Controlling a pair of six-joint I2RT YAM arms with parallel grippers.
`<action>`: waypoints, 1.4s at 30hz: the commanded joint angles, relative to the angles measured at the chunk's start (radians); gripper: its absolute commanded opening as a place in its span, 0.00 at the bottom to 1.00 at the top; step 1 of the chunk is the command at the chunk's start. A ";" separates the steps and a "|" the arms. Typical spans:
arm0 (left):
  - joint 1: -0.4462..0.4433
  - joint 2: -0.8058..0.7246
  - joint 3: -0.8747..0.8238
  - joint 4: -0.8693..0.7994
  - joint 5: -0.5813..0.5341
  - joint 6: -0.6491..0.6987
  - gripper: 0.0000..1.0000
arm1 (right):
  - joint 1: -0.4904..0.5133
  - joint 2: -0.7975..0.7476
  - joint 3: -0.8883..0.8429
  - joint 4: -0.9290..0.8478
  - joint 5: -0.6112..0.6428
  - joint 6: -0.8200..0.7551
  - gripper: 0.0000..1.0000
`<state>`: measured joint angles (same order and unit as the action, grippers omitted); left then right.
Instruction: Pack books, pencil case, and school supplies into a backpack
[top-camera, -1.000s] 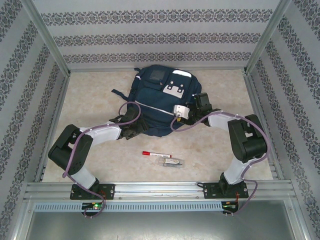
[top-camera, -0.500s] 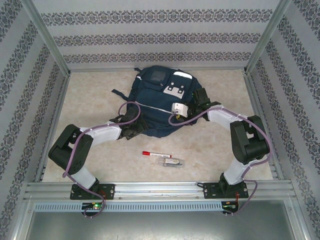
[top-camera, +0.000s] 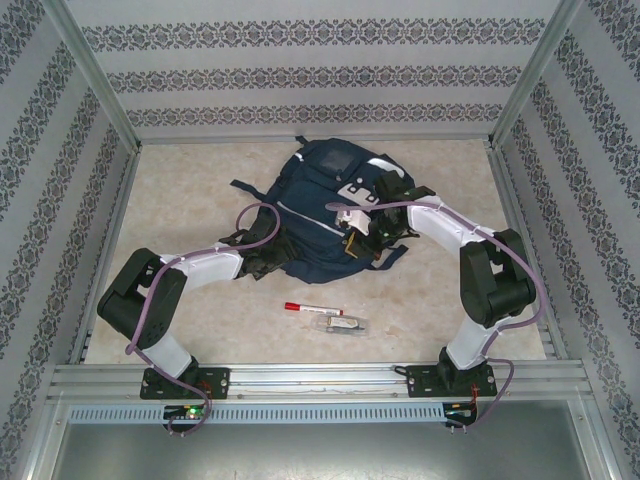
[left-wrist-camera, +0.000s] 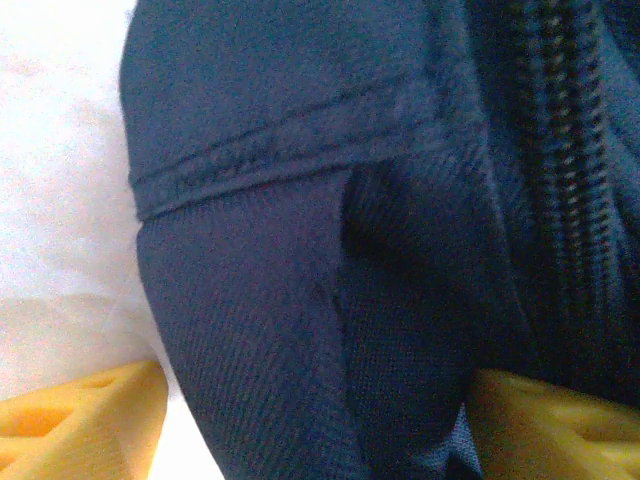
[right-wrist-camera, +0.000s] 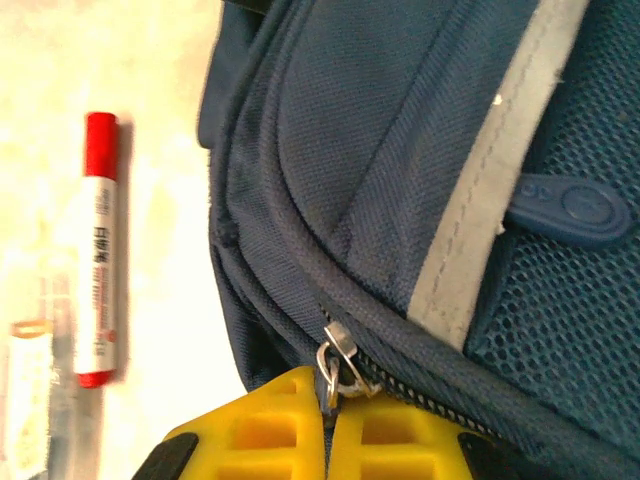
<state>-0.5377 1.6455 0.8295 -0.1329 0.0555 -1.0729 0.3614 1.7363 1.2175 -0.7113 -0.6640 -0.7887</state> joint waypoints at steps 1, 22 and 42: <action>-0.082 0.092 -0.015 0.071 0.311 -0.085 0.79 | 0.034 -0.004 -0.014 -0.020 -0.148 0.135 0.03; -0.116 0.095 0.020 0.109 0.277 -0.131 0.78 | 0.194 0.080 -0.070 0.485 -0.263 0.999 0.02; -0.014 -0.237 0.048 -0.316 0.360 0.326 0.80 | 0.180 -0.471 -0.371 0.487 0.046 0.306 0.49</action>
<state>-0.5377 1.4372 0.8284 -0.2852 0.3531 -0.8993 0.5625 1.3037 0.8612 -0.1619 -0.6147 -0.1661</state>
